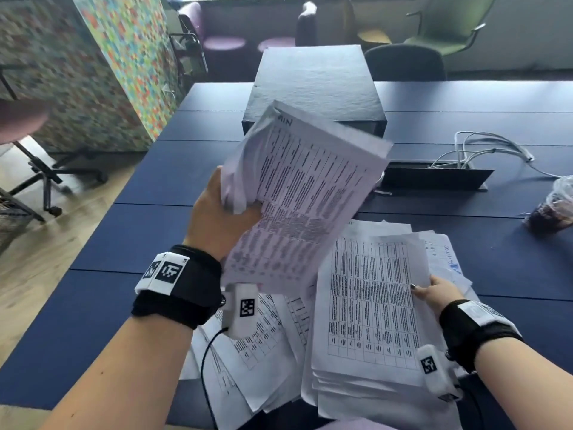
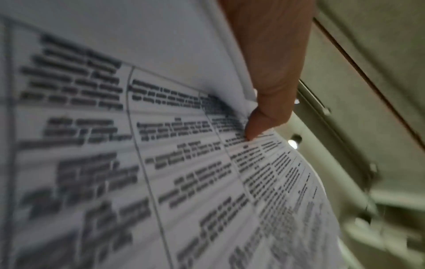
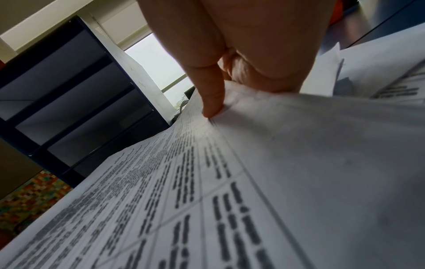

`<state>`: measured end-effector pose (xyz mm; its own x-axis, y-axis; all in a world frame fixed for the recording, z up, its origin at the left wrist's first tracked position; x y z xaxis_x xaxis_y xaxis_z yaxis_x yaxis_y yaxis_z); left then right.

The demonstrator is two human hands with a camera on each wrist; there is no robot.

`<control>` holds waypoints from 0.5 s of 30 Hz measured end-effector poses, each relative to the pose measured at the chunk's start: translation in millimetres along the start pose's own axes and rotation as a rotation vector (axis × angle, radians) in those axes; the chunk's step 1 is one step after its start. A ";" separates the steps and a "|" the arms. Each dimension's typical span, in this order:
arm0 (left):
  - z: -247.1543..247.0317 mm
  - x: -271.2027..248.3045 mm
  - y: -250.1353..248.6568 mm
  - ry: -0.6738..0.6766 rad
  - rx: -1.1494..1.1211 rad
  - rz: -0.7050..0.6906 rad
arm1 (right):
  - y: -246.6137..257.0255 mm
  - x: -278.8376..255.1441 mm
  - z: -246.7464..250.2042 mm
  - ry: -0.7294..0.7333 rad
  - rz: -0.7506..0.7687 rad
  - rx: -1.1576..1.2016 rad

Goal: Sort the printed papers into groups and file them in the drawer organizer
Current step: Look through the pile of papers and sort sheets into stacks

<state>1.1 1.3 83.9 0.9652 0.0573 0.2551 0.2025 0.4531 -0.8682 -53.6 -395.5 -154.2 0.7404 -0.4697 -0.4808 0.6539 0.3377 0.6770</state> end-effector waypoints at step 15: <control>-73.5 -55.8 122.0 0.356 -0.003 0.588 | 2.2 -9.1 0.2 0.009 -0.010 0.097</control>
<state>-16.0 -12.0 -67.5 0.9102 -0.0030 -0.4143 -0.3721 0.4334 -0.8208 -59.0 -390.6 -148.2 0.7357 -0.4649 -0.4925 0.6433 0.2522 0.7229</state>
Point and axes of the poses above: each hand's wrist, its own x-axis towards the middle knuckle, its own z-axis out of the back of the hand, y = z × x, the point moved 4 cm from there along x, towards the middle knuckle
